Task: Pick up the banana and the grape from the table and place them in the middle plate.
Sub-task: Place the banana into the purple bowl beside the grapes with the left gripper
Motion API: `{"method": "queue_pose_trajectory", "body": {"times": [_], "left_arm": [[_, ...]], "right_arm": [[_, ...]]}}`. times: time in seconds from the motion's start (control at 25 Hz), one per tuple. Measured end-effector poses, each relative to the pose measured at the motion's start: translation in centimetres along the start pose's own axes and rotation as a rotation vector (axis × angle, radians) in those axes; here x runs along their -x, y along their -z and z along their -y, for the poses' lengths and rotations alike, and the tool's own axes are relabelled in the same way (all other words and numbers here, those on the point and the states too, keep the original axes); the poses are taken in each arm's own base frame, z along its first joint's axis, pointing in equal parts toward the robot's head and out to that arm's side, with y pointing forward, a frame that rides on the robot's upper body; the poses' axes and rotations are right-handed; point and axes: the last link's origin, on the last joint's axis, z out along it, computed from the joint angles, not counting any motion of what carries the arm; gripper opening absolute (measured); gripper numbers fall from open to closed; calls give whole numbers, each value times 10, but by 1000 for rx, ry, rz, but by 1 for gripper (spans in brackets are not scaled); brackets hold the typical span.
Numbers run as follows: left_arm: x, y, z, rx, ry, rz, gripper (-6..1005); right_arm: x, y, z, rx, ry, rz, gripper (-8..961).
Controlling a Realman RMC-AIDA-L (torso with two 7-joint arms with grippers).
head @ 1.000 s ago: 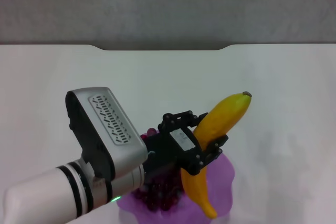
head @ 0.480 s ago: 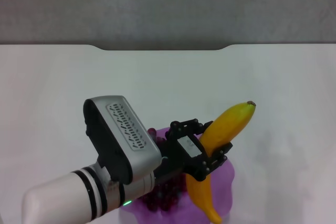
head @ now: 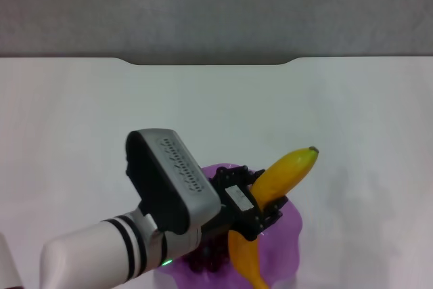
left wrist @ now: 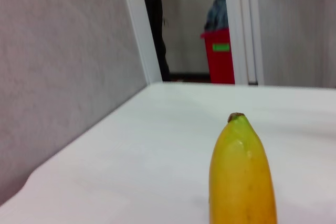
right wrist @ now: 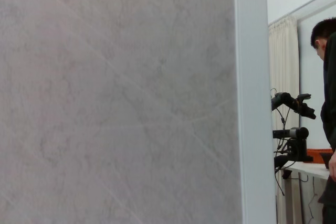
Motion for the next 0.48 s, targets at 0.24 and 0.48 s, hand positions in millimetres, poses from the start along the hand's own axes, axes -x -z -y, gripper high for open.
{"method": "queue_pose_trajectory", "body": {"times": [0.24, 0.48], "left_arm": [[5, -8, 2, -15, -5, 89, 548], [9, -14, 2, -30, -33, 181, 551]], "right_arm": [[1, -1, -1, 3, -1, 2, 518], [1, -1, -1, 3, -1, 2, 518]]}}
